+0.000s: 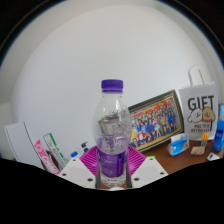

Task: Pour water

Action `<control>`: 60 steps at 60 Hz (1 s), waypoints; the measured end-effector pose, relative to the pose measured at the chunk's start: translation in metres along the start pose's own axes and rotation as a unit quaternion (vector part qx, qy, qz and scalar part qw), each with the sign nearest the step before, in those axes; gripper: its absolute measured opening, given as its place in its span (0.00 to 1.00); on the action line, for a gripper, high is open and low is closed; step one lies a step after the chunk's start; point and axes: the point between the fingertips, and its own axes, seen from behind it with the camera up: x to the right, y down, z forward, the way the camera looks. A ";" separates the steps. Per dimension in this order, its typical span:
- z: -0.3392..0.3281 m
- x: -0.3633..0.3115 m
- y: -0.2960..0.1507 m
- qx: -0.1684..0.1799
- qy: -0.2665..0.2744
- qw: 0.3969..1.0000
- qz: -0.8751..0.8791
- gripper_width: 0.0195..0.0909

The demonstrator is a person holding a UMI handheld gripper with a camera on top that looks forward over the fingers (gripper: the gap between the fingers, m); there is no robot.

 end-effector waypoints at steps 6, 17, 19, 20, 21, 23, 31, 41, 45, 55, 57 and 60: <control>0.003 0.049 0.023 -0.019 0.035 0.992 -0.116 0.21; 0.010 0.107 0.099 -0.065 0.030 0.976 -0.208 0.21; 0.011 0.115 0.113 -0.074 0.030 0.975 -0.209 0.21; 0.011 0.118 0.120 -0.078 0.030 0.974 -0.208 0.21; 0.011 0.121 0.126 -0.082 0.030 0.974 -0.207 0.21; 0.012 0.127 0.138 -0.087 0.028 0.975 -0.203 0.21; 0.013 0.147 0.180 -0.106 0.028 0.977 -0.184 0.21; 0.008 0.151 0.188 -0.075 0.019 0.979 -0.186 0.27; 0.007 0.151 0.189 -0.082 0.018 0.980 -0.179 0.36; 0.000 0.156 0.191 -0.126 0.029 0.979 -0.159 0.80; -0.006 0.158 0.191 -0.139 0.035 0.978 -0.154 0.91; -0.016 0.162 0.189 -0.157 0.049 0.976 -0.144 0.92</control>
